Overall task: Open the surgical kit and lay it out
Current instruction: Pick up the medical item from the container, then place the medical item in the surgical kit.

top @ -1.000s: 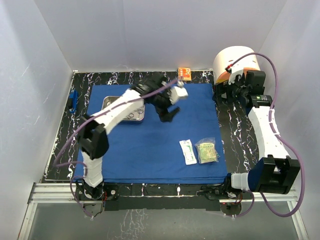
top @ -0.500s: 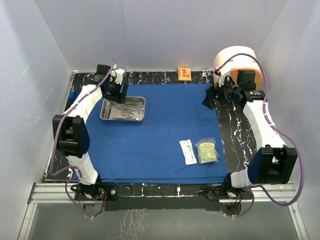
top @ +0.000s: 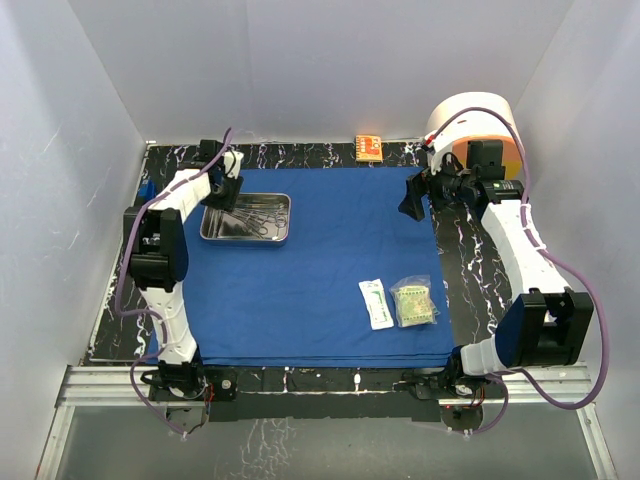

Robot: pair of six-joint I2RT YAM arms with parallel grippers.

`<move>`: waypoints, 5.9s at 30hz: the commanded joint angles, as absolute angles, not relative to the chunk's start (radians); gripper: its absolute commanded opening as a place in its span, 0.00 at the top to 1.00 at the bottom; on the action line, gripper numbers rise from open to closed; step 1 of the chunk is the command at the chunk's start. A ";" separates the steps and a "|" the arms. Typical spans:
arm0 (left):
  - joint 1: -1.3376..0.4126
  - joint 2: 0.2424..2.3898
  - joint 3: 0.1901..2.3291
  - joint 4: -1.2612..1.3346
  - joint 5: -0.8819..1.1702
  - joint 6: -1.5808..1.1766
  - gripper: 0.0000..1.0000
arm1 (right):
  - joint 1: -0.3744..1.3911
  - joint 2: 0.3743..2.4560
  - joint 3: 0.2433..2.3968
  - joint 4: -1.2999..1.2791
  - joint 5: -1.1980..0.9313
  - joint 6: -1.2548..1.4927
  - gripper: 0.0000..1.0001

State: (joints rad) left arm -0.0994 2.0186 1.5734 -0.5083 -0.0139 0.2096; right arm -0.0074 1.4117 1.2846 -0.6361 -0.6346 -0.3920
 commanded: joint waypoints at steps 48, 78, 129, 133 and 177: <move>-0.097 1.824 1.764 -0.620 0.170 0.192 1.00 | 0.137 1.421 1.298 -0.571 -0.639 -0.443 0.02; -0.376 1.626 1.250 -0.023 0.744 -0.261 1.00 | 0.378 1.669 1.373 -0.020 -0.735 0.398 0.48; -0.410 1.657 1.262 -0.055 0.693 -0.187 1.00 | 0.386 1.753 1.416 -0.095 -0.677 0.397 0.65; -0.410 1.661 1.265 -0.057 0.694 -0.187 1.00 | 0.386 1.765 1.421 -0.098 -0.679 0.402 0.65; -0.414 1.668 1.251 -0.048 0.727 -0.137 0.90 | 0.427 1.794 1.427 -0.179 -0.544 0.398 1.00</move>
